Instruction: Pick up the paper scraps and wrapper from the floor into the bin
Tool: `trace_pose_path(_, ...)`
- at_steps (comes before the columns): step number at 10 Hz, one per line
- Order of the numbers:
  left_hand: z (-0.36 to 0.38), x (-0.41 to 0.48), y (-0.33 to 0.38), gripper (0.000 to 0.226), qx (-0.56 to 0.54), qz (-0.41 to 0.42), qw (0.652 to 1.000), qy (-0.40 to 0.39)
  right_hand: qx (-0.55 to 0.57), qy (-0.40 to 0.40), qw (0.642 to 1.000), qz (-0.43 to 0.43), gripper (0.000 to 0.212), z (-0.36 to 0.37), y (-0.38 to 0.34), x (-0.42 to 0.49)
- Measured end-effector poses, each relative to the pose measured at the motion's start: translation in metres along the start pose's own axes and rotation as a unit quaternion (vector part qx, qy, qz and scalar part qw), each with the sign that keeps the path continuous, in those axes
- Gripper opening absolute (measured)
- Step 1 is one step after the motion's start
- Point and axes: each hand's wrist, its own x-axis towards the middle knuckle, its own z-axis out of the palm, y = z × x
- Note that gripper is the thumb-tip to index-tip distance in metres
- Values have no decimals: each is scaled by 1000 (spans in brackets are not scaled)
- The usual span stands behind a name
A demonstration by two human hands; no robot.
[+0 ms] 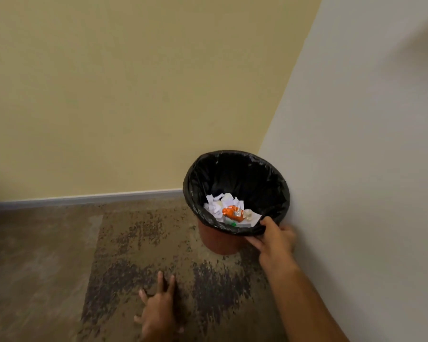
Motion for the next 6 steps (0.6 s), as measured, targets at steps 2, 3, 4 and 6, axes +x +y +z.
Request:
trace_pose_path(2, 5, 15, 4, 142, -10, -10, 1000, 7, 0, -15, 999, 44, 14, -14, 1, 0)
trace_pose_path(3, 3, 26, 5, 126, -15, -20, 1000, -14, 8, -53, 998, 34, 27, -24, 3, -6)
trace_pose_path(4, -8, 36, 5, 108, -24, -33, 999, -27, 4, -52, 998, 38, 56, -29, 13, -11)
trace_pose_path(6, -4, -3, 13, 83, -45, -35, 998, -11, -79, 14, 997, -20, 100, -62, 70, -91)
